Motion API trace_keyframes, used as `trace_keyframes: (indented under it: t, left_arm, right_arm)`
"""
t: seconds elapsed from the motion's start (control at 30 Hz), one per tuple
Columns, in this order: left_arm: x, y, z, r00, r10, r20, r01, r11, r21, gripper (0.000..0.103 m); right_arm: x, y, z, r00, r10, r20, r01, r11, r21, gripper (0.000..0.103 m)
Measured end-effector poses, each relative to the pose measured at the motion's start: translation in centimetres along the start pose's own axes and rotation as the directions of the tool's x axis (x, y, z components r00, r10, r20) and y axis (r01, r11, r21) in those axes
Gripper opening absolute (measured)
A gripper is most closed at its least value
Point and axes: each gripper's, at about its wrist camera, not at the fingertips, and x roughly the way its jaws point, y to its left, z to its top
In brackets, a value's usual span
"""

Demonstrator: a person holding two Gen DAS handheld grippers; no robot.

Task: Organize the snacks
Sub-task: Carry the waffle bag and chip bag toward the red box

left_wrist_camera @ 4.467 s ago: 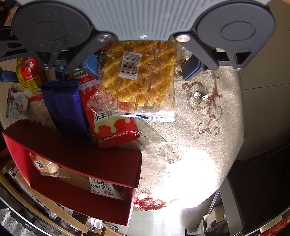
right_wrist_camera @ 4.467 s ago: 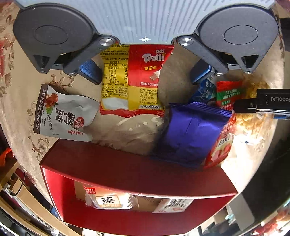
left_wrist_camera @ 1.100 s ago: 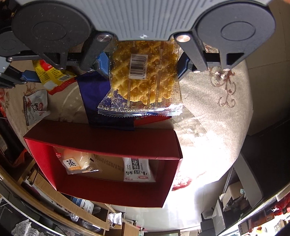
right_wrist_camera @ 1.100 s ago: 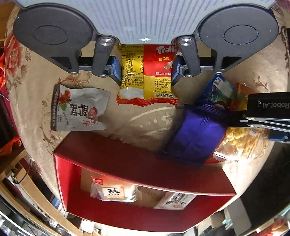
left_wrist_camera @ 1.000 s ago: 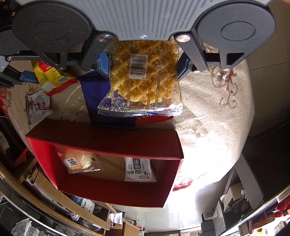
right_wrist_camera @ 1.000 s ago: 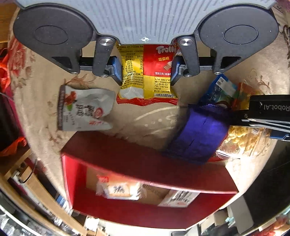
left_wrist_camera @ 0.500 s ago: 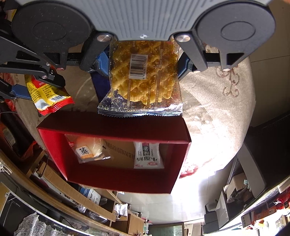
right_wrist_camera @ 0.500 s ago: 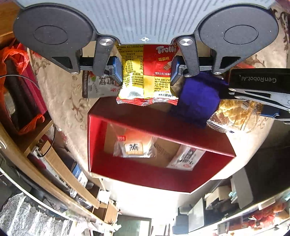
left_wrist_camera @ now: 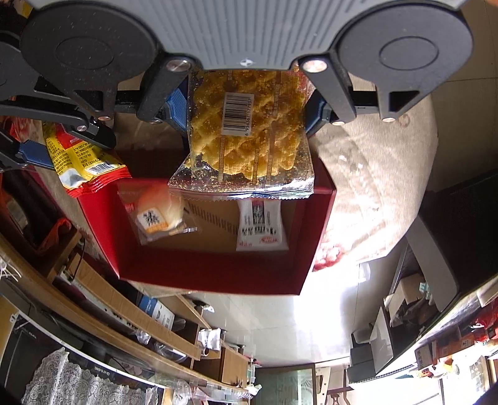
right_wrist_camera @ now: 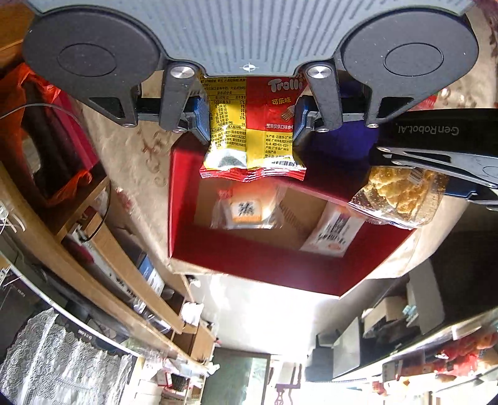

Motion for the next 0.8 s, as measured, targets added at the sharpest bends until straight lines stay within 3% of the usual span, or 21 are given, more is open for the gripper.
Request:
trace_keyframes:
  t: [0.4,0.8]
  left_arm:
    - [1.7,-1.3,5.1,0.999,0.018,0.045,-0.018,1.0,-0.008,0.067]
    - [5.6,-1.6,8.6,0.999,0.042,0.033,-0.041,0.999,-0.029,0.067]
  right_arm:
    - [1.6,-2.4,3.7,0.999,-0.008,0.035,0.005,0.997,0.076,0.059]
    - [5.4,-4.0,6.5,1.0,0.002,0.017,-0.004,0.992,0.13,0.059]
